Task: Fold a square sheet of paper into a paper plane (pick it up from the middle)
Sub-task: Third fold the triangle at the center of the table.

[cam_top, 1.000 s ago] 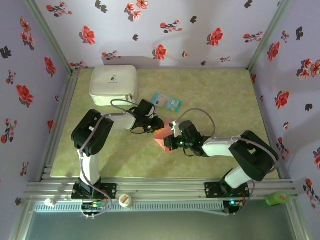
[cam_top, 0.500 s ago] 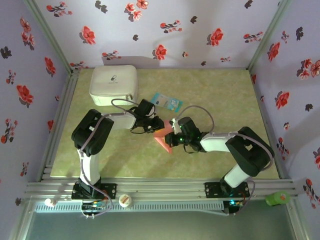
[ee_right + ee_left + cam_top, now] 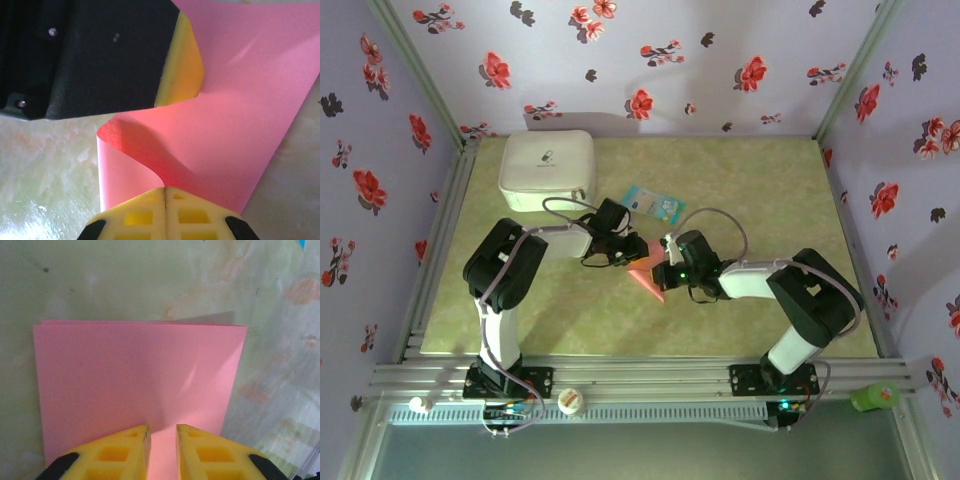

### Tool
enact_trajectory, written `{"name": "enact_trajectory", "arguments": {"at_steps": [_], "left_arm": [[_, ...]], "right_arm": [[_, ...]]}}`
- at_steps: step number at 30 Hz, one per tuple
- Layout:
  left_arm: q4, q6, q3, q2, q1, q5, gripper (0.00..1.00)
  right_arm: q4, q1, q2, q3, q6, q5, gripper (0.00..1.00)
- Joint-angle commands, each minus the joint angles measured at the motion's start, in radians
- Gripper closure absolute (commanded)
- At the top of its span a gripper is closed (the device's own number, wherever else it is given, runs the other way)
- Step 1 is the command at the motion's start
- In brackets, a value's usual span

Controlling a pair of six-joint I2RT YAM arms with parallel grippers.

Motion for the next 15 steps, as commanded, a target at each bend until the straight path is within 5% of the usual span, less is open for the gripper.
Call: {"name": "enact_trajectory", "arguments": {"at_steps": [1,15], "left_arm": [[-0.068,0.030,0.004,0.030,-0.009,-0.009,0.78],[-0.073,0.024,0.007,0.031,-0.011,-0.010,0.78]], "right_arm": [[-0.017,-0.010,0.013,0.025,-0.028,0.014,0.97],[-0.114,-0.014,-0.039,0.021,-0.045,-0.011,0.97]]}}
